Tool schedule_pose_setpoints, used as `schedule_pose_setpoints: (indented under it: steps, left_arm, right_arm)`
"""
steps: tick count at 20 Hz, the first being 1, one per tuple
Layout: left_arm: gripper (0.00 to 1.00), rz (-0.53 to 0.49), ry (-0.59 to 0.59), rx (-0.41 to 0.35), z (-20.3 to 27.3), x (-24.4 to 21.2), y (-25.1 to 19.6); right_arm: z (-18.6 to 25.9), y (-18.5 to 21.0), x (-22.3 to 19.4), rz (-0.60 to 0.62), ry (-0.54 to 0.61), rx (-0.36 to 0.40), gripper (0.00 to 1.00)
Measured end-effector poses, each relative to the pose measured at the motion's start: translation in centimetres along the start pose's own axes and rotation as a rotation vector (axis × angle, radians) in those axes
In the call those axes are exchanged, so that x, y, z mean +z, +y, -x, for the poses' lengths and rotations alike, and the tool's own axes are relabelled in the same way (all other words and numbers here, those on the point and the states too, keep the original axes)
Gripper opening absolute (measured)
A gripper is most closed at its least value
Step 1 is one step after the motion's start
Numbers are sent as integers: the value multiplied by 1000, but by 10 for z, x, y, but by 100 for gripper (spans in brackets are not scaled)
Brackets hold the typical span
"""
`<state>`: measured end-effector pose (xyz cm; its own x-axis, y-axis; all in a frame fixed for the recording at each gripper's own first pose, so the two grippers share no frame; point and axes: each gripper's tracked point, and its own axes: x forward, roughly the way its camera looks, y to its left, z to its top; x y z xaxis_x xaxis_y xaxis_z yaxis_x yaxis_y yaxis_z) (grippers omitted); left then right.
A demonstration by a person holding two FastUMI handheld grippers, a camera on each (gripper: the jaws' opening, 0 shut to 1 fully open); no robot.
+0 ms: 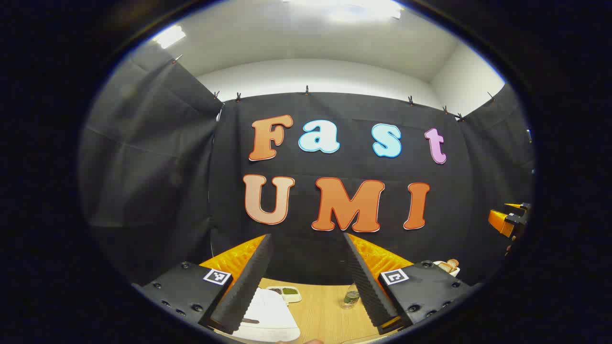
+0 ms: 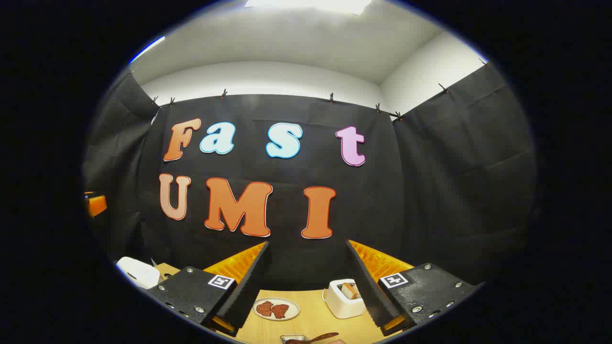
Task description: Close the left gripper, press the button to open the rice cooker; take a wooden spoon from the chopstick holder with the right hand, scoop a spoonful of rice and pour it into the rice cooker, then put the wooden spoon back into the chopstick holder.
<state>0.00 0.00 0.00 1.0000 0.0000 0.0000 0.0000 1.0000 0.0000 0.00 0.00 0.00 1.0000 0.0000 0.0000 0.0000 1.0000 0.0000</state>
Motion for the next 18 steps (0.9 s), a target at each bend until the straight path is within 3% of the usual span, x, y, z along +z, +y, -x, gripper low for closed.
schedule_pose_setpoints:
  steps: [8,18]
  left_arm:
    - [99,2,91,-28,-2,-20,-17]
    - [99,-19,112,-3,-15,-18,-7]
  right_arm:
    - [3,8,1,12,2,47,95]
    - [0,1,-3,20,37,34,95]
